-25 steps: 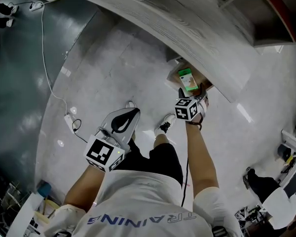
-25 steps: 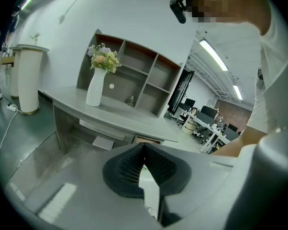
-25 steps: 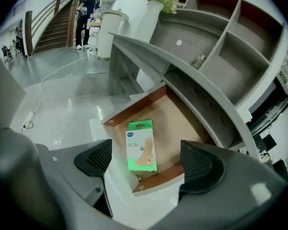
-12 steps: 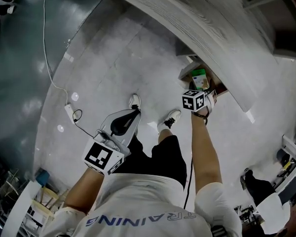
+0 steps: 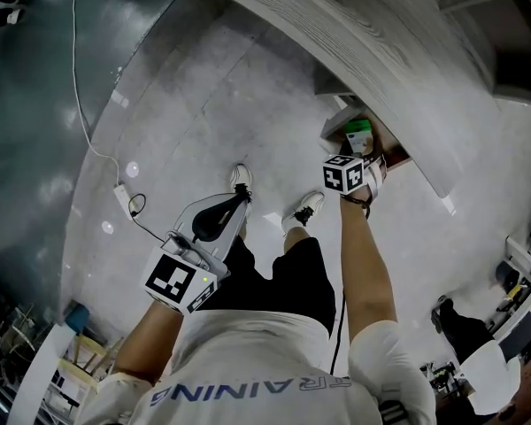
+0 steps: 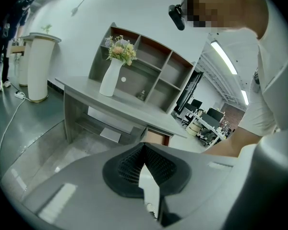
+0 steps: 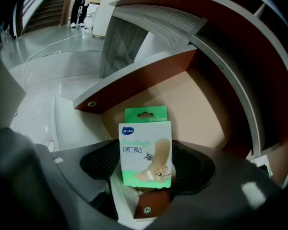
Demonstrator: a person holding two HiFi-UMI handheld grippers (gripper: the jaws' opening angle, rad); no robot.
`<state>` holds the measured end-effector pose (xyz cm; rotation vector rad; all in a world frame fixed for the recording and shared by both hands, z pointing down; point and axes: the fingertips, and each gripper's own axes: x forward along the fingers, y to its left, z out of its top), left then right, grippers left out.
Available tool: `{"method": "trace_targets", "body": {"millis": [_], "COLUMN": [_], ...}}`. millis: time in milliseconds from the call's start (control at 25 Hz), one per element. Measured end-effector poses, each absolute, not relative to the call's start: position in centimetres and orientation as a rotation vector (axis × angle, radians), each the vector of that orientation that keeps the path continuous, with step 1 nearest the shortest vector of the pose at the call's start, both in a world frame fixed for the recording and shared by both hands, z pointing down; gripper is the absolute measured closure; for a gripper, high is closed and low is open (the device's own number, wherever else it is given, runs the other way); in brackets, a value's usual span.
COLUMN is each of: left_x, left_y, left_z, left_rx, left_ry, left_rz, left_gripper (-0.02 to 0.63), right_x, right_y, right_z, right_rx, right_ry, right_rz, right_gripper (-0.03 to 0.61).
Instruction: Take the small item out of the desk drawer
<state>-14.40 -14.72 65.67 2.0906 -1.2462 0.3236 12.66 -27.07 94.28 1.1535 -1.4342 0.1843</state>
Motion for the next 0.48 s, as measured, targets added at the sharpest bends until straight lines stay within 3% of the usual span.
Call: {"method": "trace_targets", "body": {"millis": [480], "left_x": [-12.7], "left_y": [-14.5], "left_z": [62.6], "left_rx": [2.162], "left_ry": [-1.246], "left_rz": [0.298], "left_gripper": [0.615], "right_x": [12.5], "right_y": [-26.1], "right_z": [89.1], "right_rx": [1.164], "right_ry": [-1.520], "right_rz": [0.058], "right_gripper": [0.233]}}
